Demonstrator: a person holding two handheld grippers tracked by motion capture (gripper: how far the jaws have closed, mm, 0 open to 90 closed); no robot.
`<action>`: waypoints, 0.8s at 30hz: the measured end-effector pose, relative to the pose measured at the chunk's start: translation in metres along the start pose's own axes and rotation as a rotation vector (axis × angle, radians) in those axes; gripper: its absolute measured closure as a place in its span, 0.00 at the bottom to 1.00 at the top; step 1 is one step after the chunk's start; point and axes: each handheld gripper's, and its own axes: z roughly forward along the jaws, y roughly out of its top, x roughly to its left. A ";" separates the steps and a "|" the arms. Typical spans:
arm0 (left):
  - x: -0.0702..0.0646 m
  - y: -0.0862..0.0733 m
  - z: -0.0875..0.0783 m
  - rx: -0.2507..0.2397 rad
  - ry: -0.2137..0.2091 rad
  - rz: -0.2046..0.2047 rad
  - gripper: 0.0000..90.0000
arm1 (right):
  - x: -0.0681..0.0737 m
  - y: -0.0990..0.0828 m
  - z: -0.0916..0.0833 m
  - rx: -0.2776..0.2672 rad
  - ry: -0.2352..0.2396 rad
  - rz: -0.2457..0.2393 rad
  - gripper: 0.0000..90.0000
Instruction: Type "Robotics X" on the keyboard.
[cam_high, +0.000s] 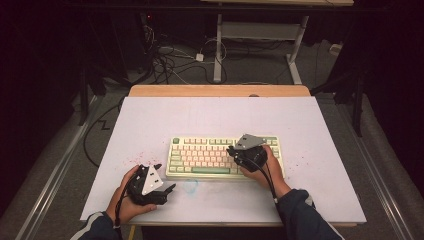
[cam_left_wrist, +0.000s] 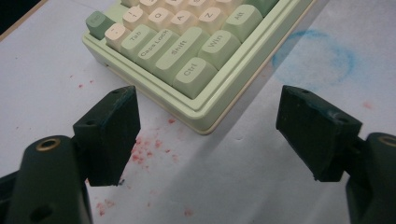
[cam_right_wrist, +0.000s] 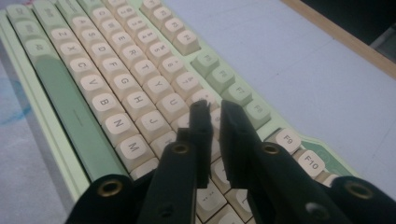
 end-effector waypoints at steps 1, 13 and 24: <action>0.000 0.000 0.000 0.002 0.000 0.002 0.23 | 0.000 0.000 -0.002 -0.006 0.002 0.003 0.90; -0.001 0.001 -0.001 -0.008 0.003 0.003 0.24 | -0.001 -0.007 -0.032 -0.138 -0.031 0.011 0.52; -0.002 0.006 -0.003 -0.024 -0.009 -0.016 0.26 | 0.002 -0.031 -0.057 -0.208 -0.101 0.006 0.30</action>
